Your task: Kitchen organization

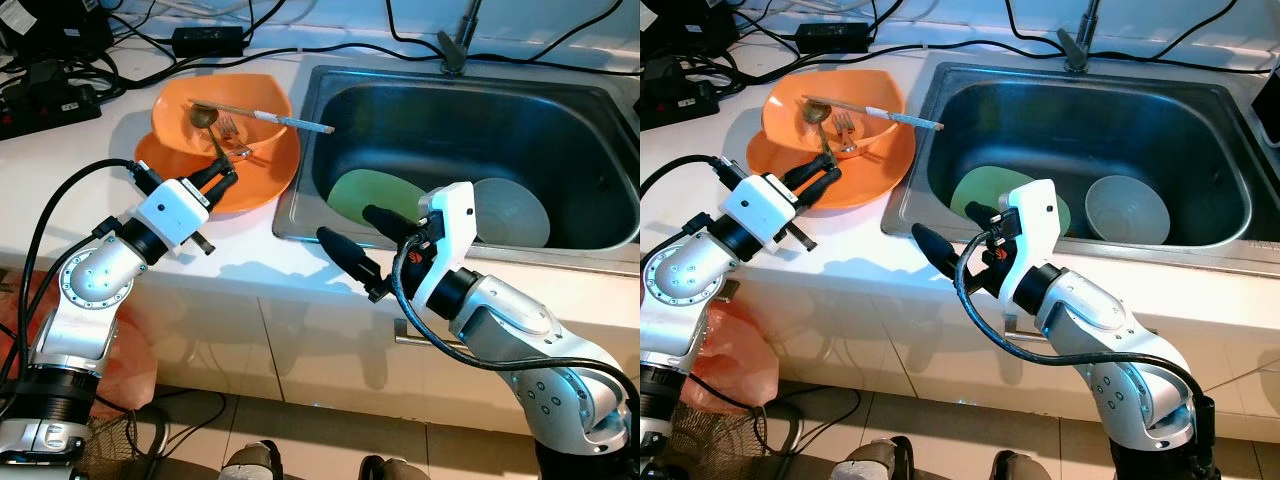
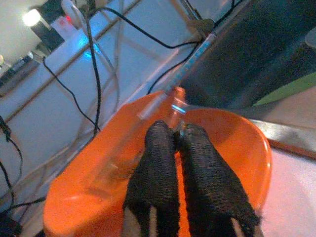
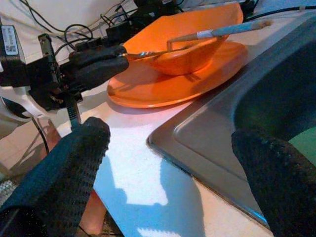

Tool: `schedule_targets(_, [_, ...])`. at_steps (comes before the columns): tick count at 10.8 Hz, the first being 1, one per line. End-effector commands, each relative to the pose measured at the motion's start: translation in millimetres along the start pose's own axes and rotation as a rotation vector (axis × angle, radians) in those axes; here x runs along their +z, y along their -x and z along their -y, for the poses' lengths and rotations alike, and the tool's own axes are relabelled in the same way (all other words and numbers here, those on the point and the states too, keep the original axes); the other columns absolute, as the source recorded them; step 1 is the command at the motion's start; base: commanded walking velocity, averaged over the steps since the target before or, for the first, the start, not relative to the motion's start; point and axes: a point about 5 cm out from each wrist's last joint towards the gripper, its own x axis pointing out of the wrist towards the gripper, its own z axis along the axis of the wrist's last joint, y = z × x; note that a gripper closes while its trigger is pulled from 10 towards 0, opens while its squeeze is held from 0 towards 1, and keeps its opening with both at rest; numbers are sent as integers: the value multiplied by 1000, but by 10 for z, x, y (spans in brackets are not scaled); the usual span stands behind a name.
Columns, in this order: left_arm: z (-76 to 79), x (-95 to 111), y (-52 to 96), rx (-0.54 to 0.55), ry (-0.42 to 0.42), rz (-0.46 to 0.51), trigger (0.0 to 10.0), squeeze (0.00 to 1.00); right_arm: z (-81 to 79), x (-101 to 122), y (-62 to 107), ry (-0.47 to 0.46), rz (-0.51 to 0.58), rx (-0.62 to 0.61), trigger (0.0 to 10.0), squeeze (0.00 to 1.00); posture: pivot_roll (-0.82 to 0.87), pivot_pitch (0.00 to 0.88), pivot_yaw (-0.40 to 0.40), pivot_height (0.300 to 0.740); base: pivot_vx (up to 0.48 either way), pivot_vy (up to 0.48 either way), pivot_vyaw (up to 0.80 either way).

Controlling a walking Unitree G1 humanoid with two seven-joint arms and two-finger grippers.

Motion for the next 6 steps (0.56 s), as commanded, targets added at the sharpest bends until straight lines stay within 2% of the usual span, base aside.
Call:
schedule_targets(1, [16, 0, 11, -13, -1, -3, 0, 0, -10, -1, 9, 10, 9, -3, 10000, 0, 88, 145, 21, 740, 0, 0, 0])
schedule_targets(4, [4, -8, 31, -13, -4, -19, 0, 0, -3, -1, 1, 11, 11, -5, 10000, 0, 93, 142, 20, 740, 0, 0, 0])
schedule_targets(6, [-94, 4, 50, 4, 11, -27, 0, 0, 2, -4, 1, 12, 11, -6, 10000, 0, 95, 140, 19, 740, 0, 0, 0])
